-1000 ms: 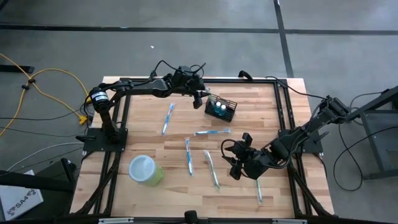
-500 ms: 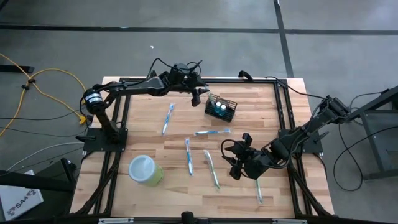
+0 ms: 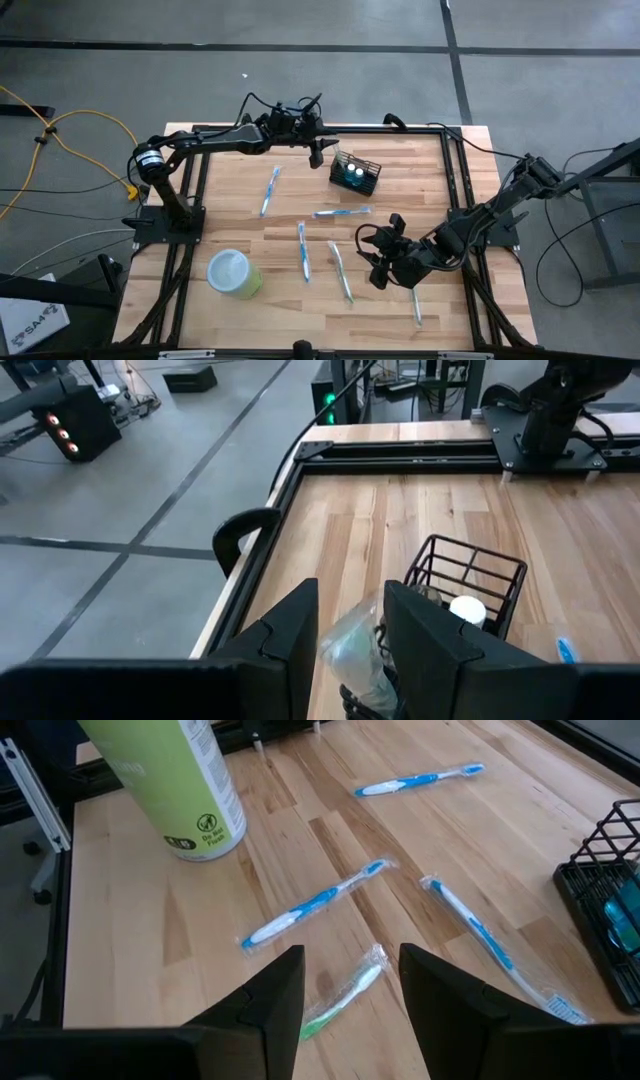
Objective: Pick & Place toothbrushing station
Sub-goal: Put the top green toothbrush into the left section of the black mesh organizer, then put the right green toothbrush into the left section of the black mesh organizer
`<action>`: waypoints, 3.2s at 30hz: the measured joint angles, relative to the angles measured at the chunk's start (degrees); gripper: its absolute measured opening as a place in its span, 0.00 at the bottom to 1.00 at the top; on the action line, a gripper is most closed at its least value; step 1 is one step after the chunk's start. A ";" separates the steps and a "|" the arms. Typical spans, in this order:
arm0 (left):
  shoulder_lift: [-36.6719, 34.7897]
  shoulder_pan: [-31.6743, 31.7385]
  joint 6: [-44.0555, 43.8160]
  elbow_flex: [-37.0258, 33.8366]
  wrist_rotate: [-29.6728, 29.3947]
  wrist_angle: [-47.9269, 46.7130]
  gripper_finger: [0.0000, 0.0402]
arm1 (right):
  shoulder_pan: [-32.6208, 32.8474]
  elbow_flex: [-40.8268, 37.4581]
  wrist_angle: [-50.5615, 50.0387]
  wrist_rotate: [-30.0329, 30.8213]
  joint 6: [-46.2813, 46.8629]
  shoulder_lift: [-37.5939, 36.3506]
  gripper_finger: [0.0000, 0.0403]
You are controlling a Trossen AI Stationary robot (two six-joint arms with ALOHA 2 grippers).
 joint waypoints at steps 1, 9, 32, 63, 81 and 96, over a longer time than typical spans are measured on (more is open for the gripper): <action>0.00 0.00 0.00 0.00 0.02 -0.04 0.28 | 0.00 0.00 0.04 -0.02 0.00 0.00 0.38; -0.38 0.00 -0.07 0.00 0.07 0.42 0.28 | 0.00 0.00 0.01 -0.02 0.00 0.00 0.39; -13.64 -11.21 4.64 0.13 -9.82 -13.26 0.28 | -1.26 0.04 -1.96 -4.07 -0.13 0.59 0.39; -19.21 -31.04 -1.30 0.04 -15.28 -25.73 0.28 | -3.40 -0.68 -28.84 -36.58 39.17 7.17 0.32; -19.19 -31.04 -1.38 0.04 -15.23 -25.68 0.28 | 18.65 -0.68 -23.41 -31.00 82.41 11.90 0.30; -19.17 -31.04 -1.36 0.04 -12.74 -25.81 0.28 | 18.89 -0.66 -18.66 -34.35 87.80 19.53 0.30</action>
